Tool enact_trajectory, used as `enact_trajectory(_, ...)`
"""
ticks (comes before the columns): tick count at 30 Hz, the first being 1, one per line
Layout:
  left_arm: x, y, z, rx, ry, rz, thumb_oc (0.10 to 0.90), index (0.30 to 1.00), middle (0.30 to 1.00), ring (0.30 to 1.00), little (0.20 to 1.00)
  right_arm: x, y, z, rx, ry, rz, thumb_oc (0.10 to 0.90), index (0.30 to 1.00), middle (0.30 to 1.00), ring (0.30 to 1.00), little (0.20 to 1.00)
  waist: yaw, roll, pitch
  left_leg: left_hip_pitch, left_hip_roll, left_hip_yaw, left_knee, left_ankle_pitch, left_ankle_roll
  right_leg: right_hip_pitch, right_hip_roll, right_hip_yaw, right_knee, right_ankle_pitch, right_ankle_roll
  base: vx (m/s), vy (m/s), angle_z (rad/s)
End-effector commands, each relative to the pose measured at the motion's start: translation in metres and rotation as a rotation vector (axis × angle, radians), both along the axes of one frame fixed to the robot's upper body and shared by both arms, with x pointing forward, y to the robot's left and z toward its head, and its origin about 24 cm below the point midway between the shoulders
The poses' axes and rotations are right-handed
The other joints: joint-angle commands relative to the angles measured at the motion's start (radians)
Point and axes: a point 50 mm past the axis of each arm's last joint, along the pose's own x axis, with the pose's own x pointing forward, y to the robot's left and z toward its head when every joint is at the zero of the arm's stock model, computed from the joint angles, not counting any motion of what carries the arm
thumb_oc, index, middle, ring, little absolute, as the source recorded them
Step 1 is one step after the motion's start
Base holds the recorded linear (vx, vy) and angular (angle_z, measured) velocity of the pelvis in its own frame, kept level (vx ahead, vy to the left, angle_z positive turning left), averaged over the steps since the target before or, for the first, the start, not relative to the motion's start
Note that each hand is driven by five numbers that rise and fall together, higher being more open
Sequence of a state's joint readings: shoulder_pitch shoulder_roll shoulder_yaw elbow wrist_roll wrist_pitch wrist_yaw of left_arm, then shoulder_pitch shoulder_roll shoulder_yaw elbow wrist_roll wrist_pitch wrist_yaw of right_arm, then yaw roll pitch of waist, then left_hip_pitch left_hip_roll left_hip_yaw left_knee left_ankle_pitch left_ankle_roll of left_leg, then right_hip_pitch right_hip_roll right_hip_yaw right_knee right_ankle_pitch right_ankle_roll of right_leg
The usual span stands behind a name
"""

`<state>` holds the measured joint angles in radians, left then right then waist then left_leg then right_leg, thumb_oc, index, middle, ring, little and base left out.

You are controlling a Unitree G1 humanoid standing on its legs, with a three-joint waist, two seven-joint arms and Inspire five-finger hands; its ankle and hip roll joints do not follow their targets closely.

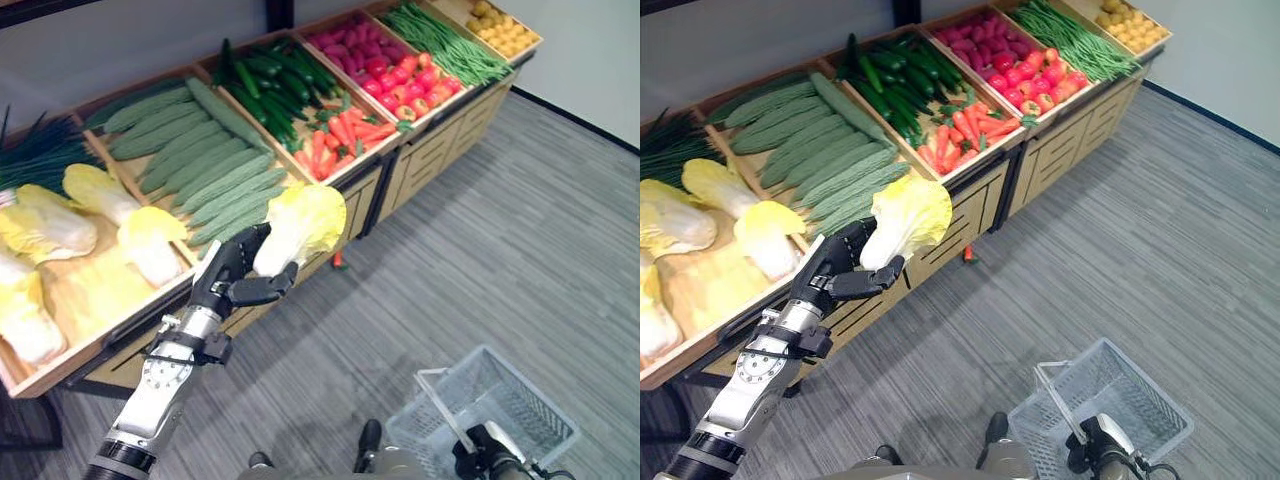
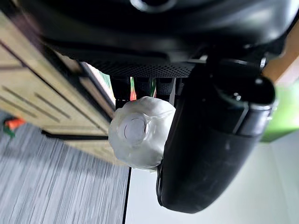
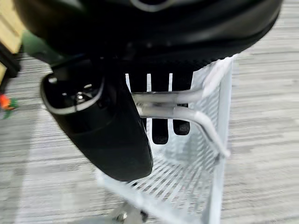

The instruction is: Get the vegetables into the basket

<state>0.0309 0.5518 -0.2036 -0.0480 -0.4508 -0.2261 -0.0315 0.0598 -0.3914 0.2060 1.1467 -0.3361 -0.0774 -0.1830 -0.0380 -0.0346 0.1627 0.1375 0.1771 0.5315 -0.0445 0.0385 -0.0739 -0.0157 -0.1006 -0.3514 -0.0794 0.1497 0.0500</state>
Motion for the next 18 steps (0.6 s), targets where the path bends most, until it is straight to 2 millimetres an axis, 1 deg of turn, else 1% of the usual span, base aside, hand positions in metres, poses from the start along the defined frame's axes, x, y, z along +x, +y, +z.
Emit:
enact_trajectory(1, 0.005, -0.016, 0.059, -0.067, -0.304, -0.096, 0.4, 0.3, 0.3, 0.3, 0.3, 0.013, -0.01, 0.009, -0.037, -0.074, 0.012, 0.4, 0.3, 0.3, 0.3, 0.3, -0.012, -0.034, -0.068, -0.065, -0.029, -0.078, -0.021, 0.004, -0.029, 0.026, -0.111, 0.013, 0.05, -0.063, 0.143, -0.02, -0.207, -0.19)
enact_trajectory(2, 0.007, -0.02, 0.059, -0.087, -0.3, -0.105, 0.4, 0.3, 0.3, 0.3, 0.3, 0.013, -0.015, 0.012, -0.05, -0.092, -0.01, 0.4, 0.3, 0.3, 0.3, 0.3, -0.027, -0.018, -0.063, -0.074, -0.007, -0.079, -0.013, 0.022, -0.046, 0.022, -0.091, 0.021, 0.051, -0.078, 0.129, -0.02, -0.227, -0.14)
enact_trajectory(3, 0.008, -0.021, 0.058, -0.093, -0.298, -0.108, 0.4, 0.3, 0.3, 0.3, 0.3, 0.014, -0.017, 0.013, -0.056, -0.101, -0.019, 0.4, 0.3, 0.3, 0.3, 0.3, -0.031, -0.012, -0.059, -0.081, 0.006, -0.079, 0.003, 0.025, -0.055, 0.024, -0.08, 0.024, 0.052, -0.086, 0.12, -0.02, -0.294, -0.01)
enact_trajectory(5, 0.009, -0.025, 0.058, -0.106, -0.297, -0.124, 0.4, 0.3, 0.3, 0.3, 0.3, 0.017, -0.022, 0.017, -0.068, -0.122, -0.025, 0.4, 0.3, 0.3, 0.3, 0.3, -0.04, -0.005, -0.045, -0.099, 0.033, -0.091, 0.065, 0.022, -0.072, 0.029, -0.061, 0.031, 0.05, -0.099, 0.103, -0.04, -0.234, -0.04)
enact_trajectory(6, 0.01, -0.025, 0.059, -0.106, -0.302, -0.118, 0.4, 0.3, 0.3, 0.3, 0.3, 0.02, -0.024, 0.018, -0.073, -0.131, -0.019, 0.4, 0.3, 0.3, 0.3, 0.3, -0.036, -0.009, -0.035, -0.116, 0.038, -0.113, 0.107, 0.032, -0.066, 0.02, -0.05, 0.043, 0.047, -0.092, 0.084, -0.06, -0.193, -0.14)
enact_trajectory(7, 0.01, -0.027, 0.06, -0.114, -0.306, -0.122, 0.4, 0.3, 0.3, 0.3, 0.3, 0.024, -0.026, 0.02, -0.083, -0.138, -0.018, 0.4, 0.3, 0.3, 0.3, 0.3, -0.027, -0.007, -0.028, -0.133, 0.04, -0.158, 0.133, 0.04, -0.072, 0.02, -0.042, 0.06, 0.045, -0.096, 0.078, -0.06, -0.143, -0.39)
enact_trajectory(8, 0.011, -0.029, 0.061, -0.121, -0.316, -0.125, 0.4, 0.3, 0.3, 0.3, 0.3, 0.032, -0.029, 0.024, -0.097, -0.155, -0.013, 0.4, 0.3, 0.3, 0.3, 0.3, -0.006, -0.005, -0.019, -0.154, 0.008, -0.273, 0.143, 0.046, -0.068, 0.012, -0.034, 0.085, 0.045, -0.096, 0.073, 0.01, -0.073, -0.75)
enact_trajectory(10, 0.01, -0.032, 0.063, -0.131, -0.326, -0.128, 0.4, 0.3, 0.3, 0.3, 0.3, 0.037, -0.03, 0.026, -0.106, -0.165, -0.02, 0.4, 0.3, 0.3, 0.3, 0.3, 0.022, -0.01, -0.015, -0.191, -0.051, -0.423, 0.12, -0.002, -0.048, 0.002, -0.036, 0.134, 0.047, -0.096, 0.075, 0.02, -0.074, -0.89)
enact_trajectory(11, 0.009, -0.031, 0.063, -0.127, -0.331, -0.126, 0.4, 0.3, 0.3, 0.3, 0.3, 0.038, -0.031, 0.027, -0.109, -0.166, -0.011, 0.4, 0.3, 0.3, 0.3, 0.3, 0.032, -0.009, -0.013, -0.2, -0.063, -0.482, 0.104, -0.009, -0.044, 0.0, -0.03, 0.157, 0.048, -0.097, 0.074, 0.05, -0.054, -0.53)
enact_trajectory(12, 0.009, -0.03, 0.064, -0.123, -0.335, -0.125, 0.4, 0.3, 0.3, 0.3, 0.3, 0.04, -0.031, 0.027, -0.109, -0.175, -0.007, 0.4, 0.3, 0.3, 0.3, 0.3, 0.033, -0.009, -0.017, -0.211, -0.067, -0.513, 0.088, 0.0, -0.042, -0.006, -0.027, 0.175, 0.047, -0.093, 0.075, 0.11, 0.002, -0.92)
enact_trajectory(13, 0.007, -0.029, 0.064, -0.119, -0.337, -0.125, 0.4, 0.3, 0.3, 0.3, 0.3, 0.043, -0.032, 0.029, -0.118, -0.175, 0.0, 0.4, 0.3, 0.3, 0.3, 0.3, 0.047, -0.006, -0.023, -0.229, -0.076, -0.595, 0.054, 0.021, -0.041, -0.007, -0.018, 0.209, 0.044, -0.092, 0.076, 0.08, 0.019, -0.87)
enact_trajectory(14, 0.007, -0.029, 0.064, -0.119, -0.337, -0.125, 0.4, 0.3, 0.3, 0.3, 0.3, 0.043, -0.032, 0.029, -0.118, -0.175, 0.0, 0.4, 0.3, 0.3, 0.3, 0.3, 0.047, -0.006, -0.022, -0.226, -0.076, -0.595, 0.052, 0.022, -0.041, -0.006, -0.018, 0.209, 0.045, -0.093, 0.076, 0.11, 0.042, -0.92)
enact_trajectory(15, 0.007, -0.03, 0.064, -0.117, -0.337, -0.123, 0.4, 0.3, 0.3, 0.3, 0.3, 0.045, -0.033, 0.029, -0.121, -0.181, 0.004, 0.4, 0.3, 0.3, 0.3, 0.3, 0.062, -0.004, -0.022, -0.239, -0.097, -0.677, 0.036, 0.03, -0.042, -0.005, -0.01, 0.242, 0.049, -0.096, 0.074, 0.08, 0.039, -0.79)
enact_trajectory(16, 0.007, -0.029, 0.065, -0.116, -0.344, -0.118, 0.4, 0.3, 0.3, 0.3, 0.3, 0.047, -0.032, 0.03, -0.119, -0.186, 0.007, 0.4, 0.3, 0.3, 0.3, 0.3, 0.067, -0.002, -0.023, -0.245, -0.109, -0.723, 0.028, 0.032, -0.043, -0.003, -0.004, 0.268, 0.053, -0.102, 0.073, 0.11, 0.067, -0.82)
enact_trajectory(17, 0.007, -0.029, 0.066, -0.11, -0.349, -0.116, 0.4, 0.3, 0.3, 0.3, 0.3, 0.048, -0.03, 0.03, -0.116, -0.191, 0.01, 0.4, 0.3, 0.3, 0.3, 0.3, 0.071, 0.0, -0.022, -0.251, -0.12, -0.754, 0.032, 0.038, -0.045, 0.0, 0.0, 0.287, 0.058, -0.104, 0.073, 0.09, 0.085, -1.01)
enact_trajectory(18, 0.007, -0.027, 0.067, -0.102, -0.355, -0.112, 0.4, 0.3, 0.3, 0.3, 0.3, 0.049, -0.028, 0.029, -0.11, -0.192, 0.018, 0.4, 0.3, 0.3, 0.3, 0.3, 0.073, 0.0, -0.02, -0.251, -0.131, -0.765, 0.045, 0.029, -0.04, 0.002, -0.001, 0.306, 0.066, -0.11, 0.076, 0.08, 0.115, -0.82)
